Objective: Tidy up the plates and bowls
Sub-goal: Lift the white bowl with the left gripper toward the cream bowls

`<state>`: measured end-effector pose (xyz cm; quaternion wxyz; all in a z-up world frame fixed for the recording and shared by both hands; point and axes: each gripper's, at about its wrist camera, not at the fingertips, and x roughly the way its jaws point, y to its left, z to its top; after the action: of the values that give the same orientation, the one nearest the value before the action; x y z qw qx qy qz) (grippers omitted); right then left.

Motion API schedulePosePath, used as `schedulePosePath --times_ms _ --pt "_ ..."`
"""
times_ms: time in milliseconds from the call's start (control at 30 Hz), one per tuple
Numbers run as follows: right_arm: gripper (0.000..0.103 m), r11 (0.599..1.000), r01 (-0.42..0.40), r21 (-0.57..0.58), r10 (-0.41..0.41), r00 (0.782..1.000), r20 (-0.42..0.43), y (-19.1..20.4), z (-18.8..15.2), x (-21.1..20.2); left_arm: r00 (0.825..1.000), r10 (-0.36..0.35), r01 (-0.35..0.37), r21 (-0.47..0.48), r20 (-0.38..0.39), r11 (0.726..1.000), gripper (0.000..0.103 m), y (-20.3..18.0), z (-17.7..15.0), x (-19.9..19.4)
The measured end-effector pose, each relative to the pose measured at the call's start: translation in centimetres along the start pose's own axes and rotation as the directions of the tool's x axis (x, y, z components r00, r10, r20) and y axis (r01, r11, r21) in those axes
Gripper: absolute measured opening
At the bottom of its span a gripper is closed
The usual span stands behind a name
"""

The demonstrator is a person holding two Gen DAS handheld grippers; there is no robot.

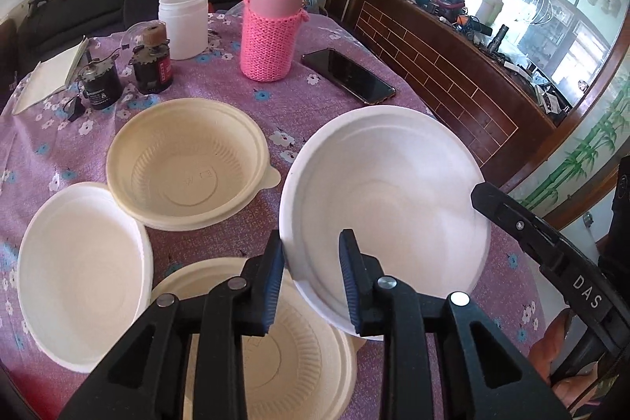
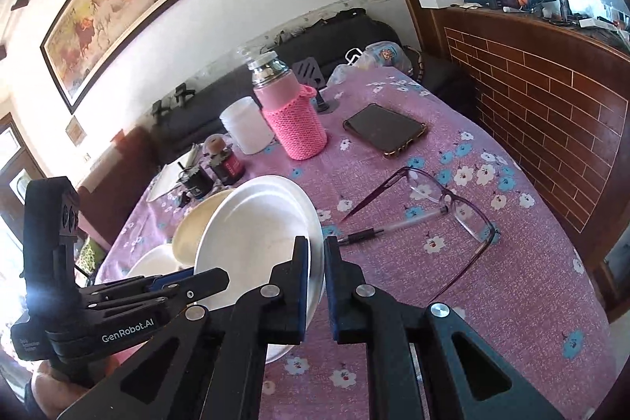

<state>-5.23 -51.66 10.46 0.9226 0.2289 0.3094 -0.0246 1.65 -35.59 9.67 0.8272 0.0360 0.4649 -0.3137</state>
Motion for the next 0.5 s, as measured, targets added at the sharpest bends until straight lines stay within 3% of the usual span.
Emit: schedulePosePath --times_ms 267,500 --pt "0.009 0.994 -0.085 -0.063 0.085 0.996 -0.005 4.8 -3.1 -2.8 0.997 0.021 -0.019 -0.023 0.077 1.000 0.034 2.7 -4.9 -7.0" --pt "0.009 0.975 -0.176 -0.136 0.166 0.983 -0.084 10.5 -7.1 -3.5 0.992 0.063 -0.052 -0.096 0.110 0.994 0.035 6.7 -10.4 -12.4"
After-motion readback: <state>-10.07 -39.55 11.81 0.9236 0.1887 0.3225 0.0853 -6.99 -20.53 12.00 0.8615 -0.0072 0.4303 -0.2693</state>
